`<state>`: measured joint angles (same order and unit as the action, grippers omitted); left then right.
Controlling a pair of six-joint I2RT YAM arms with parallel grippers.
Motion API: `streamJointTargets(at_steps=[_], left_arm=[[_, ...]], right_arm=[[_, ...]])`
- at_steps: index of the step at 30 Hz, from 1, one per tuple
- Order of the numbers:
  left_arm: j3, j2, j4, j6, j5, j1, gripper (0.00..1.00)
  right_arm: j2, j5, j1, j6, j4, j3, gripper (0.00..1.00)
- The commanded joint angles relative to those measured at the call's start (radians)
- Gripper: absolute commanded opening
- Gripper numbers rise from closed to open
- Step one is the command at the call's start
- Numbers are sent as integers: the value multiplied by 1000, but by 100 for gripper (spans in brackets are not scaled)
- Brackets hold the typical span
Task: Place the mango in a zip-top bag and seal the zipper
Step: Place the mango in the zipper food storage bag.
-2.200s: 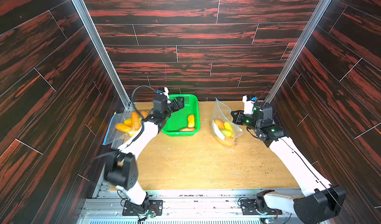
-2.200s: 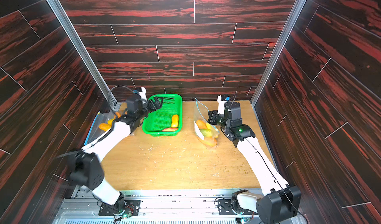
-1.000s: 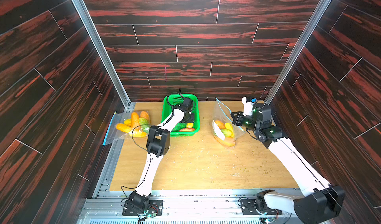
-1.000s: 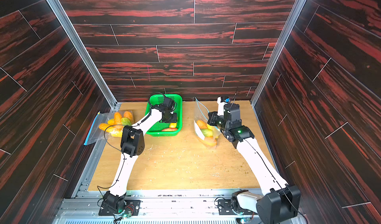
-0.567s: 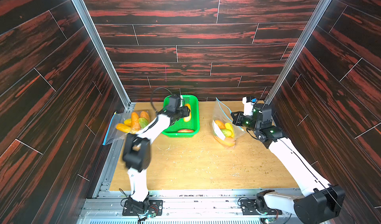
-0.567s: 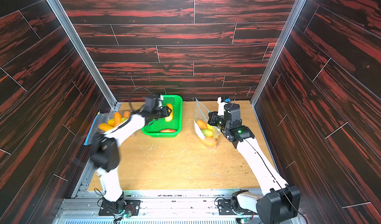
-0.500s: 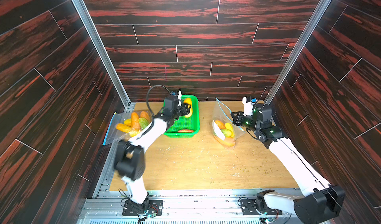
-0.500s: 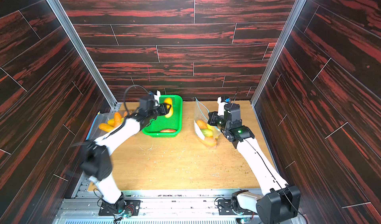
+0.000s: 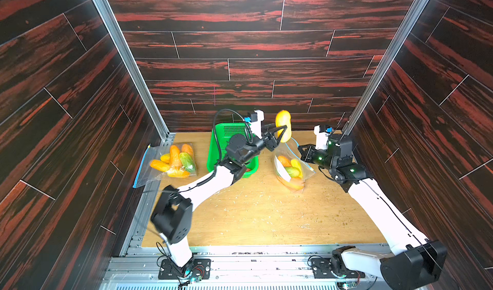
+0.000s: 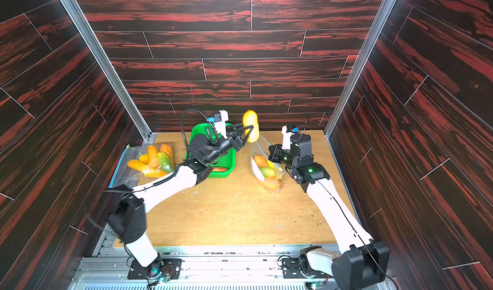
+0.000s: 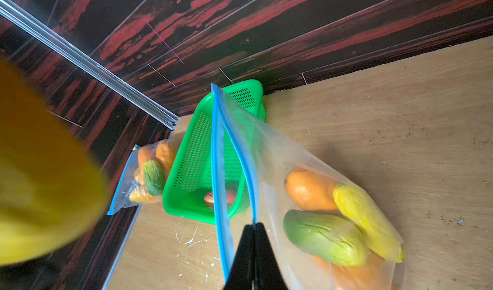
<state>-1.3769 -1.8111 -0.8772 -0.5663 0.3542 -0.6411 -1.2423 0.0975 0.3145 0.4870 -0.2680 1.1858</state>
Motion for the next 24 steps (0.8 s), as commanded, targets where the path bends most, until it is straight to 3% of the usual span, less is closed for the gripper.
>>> streamJointTargets(at_steps=[1, 6, 13, 17, 22, 24], left_arm=[[-52, -51, -153, -29, 25, -13, 15], [-86, -122, -173, -15, 33, -33, 15], [3, -126, -154, 97, 4, -49, 20], [45, -118, -151, 127, -9, -48, 40], [62, -93, -121, 130, -22, -48, 81], [71, -72, -118, 114, -20, -41, 85]], right_arm=[[35, 24, -2, 34, 31, 28, 0], [37, 62, -1, 46, 28, 41, 0], [37, 38, -6, 58, 21, 58, 0], [23, 21, -9, 65, 17, 74, 0], [13, 15, -15, 61, 17, 86, 0], [12, 10, -20, 58, 13, 85, 0]])
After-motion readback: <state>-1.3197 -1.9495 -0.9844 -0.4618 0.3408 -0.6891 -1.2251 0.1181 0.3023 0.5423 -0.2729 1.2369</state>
